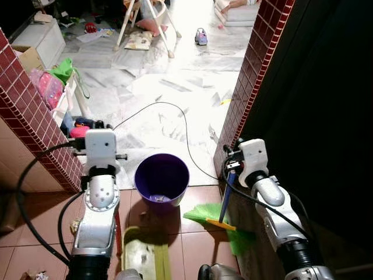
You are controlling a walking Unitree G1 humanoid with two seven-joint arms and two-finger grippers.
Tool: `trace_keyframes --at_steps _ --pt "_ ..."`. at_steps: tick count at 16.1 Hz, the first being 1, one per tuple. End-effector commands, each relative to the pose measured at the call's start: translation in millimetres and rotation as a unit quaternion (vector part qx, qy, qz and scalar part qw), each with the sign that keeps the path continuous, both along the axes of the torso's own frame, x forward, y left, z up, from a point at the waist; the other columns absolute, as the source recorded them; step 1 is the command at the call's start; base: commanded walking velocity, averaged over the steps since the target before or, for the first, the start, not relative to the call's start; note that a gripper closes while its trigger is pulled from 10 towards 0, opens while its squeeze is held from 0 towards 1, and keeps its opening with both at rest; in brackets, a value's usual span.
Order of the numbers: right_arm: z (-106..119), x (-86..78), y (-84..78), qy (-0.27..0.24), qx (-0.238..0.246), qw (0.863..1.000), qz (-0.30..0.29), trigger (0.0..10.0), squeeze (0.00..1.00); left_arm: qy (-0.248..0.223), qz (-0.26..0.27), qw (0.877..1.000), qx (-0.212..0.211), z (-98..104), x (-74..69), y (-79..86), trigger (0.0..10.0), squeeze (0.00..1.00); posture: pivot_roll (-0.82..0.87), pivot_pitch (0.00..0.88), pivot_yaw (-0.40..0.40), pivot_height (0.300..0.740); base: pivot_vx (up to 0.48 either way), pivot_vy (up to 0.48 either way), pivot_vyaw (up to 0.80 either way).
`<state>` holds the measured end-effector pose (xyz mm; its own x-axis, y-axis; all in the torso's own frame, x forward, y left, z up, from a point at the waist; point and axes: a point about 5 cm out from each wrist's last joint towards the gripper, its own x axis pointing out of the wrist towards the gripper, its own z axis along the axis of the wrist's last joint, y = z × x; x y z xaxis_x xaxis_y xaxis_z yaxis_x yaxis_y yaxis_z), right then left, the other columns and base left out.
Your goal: Sweep floor
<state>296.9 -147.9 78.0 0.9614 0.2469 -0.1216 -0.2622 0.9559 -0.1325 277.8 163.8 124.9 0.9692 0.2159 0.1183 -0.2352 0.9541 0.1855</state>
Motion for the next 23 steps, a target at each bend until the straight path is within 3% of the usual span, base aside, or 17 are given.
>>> trace_keyframes --at_steps 1,8,11,15,23 --pt "-6.6 -5.2 -8.7 0.025 0.0 1.0 -0.016 10.0 0.0 -0.011 0.0 1.0 0.006 6.6 -1.8 1.9 10.0 0.0 -0.06 0.0 0.005 0.74 0.0 0.0 0.0" --pt "-3.0 -6.2 -5.1 0.038 0.054 0.997 -0.028 10.0 0.0 0.016 -0.017 0.999 -0.025 -20.6 0.1 -6.0 10.0 0.0 -0.07 0.0 0.007 0.74 0.0 0.0 0.0" --pt "4.1 -3.4 -2.6 0.031 0.098 0.994 -0.043 10.0 0.0 0.056 -0.023 0.996 -0.072 -33.7 6.7 -12.3 10.0 0.0 -0.08 0.0 0.012 0.74 0.0 0.0 0.0" --pt "6.1 -4.8 3.3 0.028 0.097 0.994 -0.035 10.0 0.0 0.05 -0.035 0.995 -0.084 -32.5 7.6 -17.5 10.0 0.0 -0.08 0.0 0.012 0.74 0.0 0.0 0.76" --pt "4.3 -8.6 1.6 0.039 0.082 0.996 -0.027 10.0 0.0 0.052 -0.037 0.992 -0.105 -36.4 8.0 -22.4 10.0 0.0 -0.09 0.0 0.002 0.74 -0.188 0.0 0.0"
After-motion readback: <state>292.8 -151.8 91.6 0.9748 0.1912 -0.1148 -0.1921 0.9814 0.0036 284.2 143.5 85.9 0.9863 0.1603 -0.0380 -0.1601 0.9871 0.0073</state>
